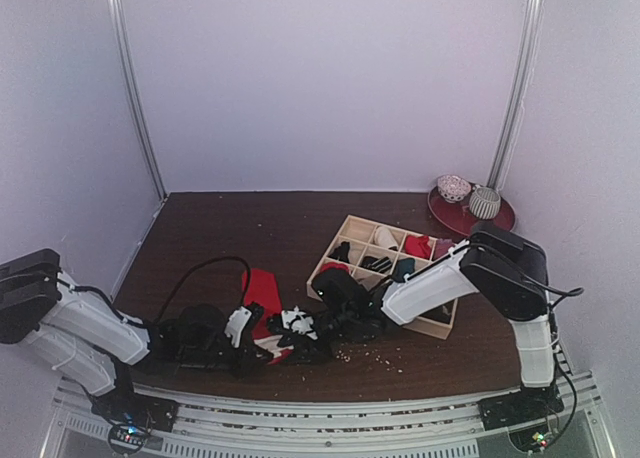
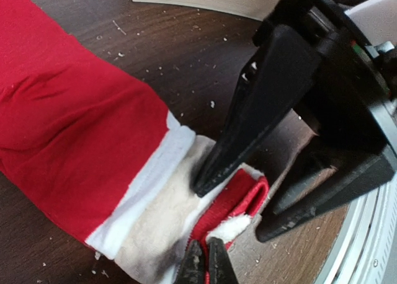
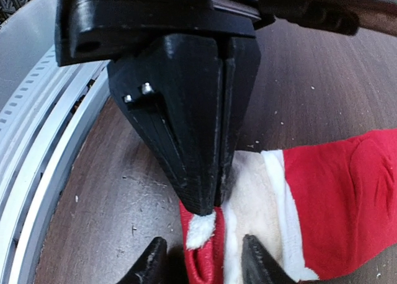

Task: Roll the socks
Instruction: Roll a pair of socks at the center of the board.

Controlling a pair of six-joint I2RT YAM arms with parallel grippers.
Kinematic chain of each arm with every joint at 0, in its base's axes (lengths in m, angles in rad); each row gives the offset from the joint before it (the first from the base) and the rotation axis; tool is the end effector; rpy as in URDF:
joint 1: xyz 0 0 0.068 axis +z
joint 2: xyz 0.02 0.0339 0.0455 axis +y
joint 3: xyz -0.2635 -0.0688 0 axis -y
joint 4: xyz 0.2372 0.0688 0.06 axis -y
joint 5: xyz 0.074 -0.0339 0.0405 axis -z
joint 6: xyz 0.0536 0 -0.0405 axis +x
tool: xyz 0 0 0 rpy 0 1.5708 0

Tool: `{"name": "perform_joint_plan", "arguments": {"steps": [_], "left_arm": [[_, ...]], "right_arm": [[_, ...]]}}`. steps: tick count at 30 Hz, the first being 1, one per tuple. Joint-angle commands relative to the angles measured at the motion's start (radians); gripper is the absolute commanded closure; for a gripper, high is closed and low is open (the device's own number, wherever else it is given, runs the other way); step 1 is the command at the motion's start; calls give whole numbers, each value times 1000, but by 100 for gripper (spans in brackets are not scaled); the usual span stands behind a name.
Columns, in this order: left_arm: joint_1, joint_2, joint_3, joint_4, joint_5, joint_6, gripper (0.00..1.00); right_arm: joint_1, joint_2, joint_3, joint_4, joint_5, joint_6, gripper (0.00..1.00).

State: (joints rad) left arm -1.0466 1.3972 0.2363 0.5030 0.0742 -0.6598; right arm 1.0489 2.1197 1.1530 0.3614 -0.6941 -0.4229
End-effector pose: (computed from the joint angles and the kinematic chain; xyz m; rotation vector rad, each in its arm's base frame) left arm 0.1091 -0.1967 0.1015 0.5093 2.3704 -0.9559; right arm 0.1878 0.3953 0.1116 -1.7749 1.3424 1.1052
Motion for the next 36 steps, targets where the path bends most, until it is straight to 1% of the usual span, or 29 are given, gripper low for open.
{"name": "perform_joint_plan", "arguments": {"steps": [1,2,4,5,6,8,9,10,11,12,13,15,17,19,21,23,26,32,36], "left_arm": [[2,-3,-1,-45,41,24,100],[2,-20,0,-50,35,31,100],[2,-69,5,-80,10,49,100],[2,-102,7,-99,-11,67,88],[2,-142,7,-120,-36,82,79],[2,-236,3,-158,-97,118,68],[2,-306,-4,-173,-124,145,58],[2,-344,-11,-181,-141,173,44],[2,-414,-23,-184,-153,204,34],[1,-446,-32,-178,-162,235,25],[-1,-504,-60,-171,-173,259,20],[-1,-562,-98,-151,-187,298,17],[-1,-584,-137,-100,-181,324,19],[-1,-575,-181,-18,-153,344,20],[-4,-537,-213,91,-122,366,23],[-6,-482,-222,157,-110,391,25],[-9,-385,-196,209,-100,446,25],[-16,-209,-154,328,-65,493,27],[-16,-74,-126,370,-47,500,28]], "right_arm": [[4,31,53,-42,45,41,66],[4,37,71,-73,51,54,72],[3,51,112,-168,63,88,79],[1,59,129,-205,63,106,81],[-1,62,141,-232,59,132,83],[-8,66,146,-260,48,191,84],[-12,66,145,-266,27,242,85],[-19,67,143,-268,8,292,85],[-27,70,143,-264,-25,361,85],[-40,71,146,-265,-55,431,86],[-49,72,144,-261,-78,506,86],[-62,71,144,-263,-108,647,85],[-70,82,148,-233,-159,802,86],[-69,95,154,-188,-205,953,86],[-70,104,154,-134,-235,1058,86],[-69,115,179,-193,-233,1058,86],[-69,132,226,-312,-214,998,86],[-68,128,201,-306,-216,1026,87],[-68,112,184,-289,-231,1035,87]]}}
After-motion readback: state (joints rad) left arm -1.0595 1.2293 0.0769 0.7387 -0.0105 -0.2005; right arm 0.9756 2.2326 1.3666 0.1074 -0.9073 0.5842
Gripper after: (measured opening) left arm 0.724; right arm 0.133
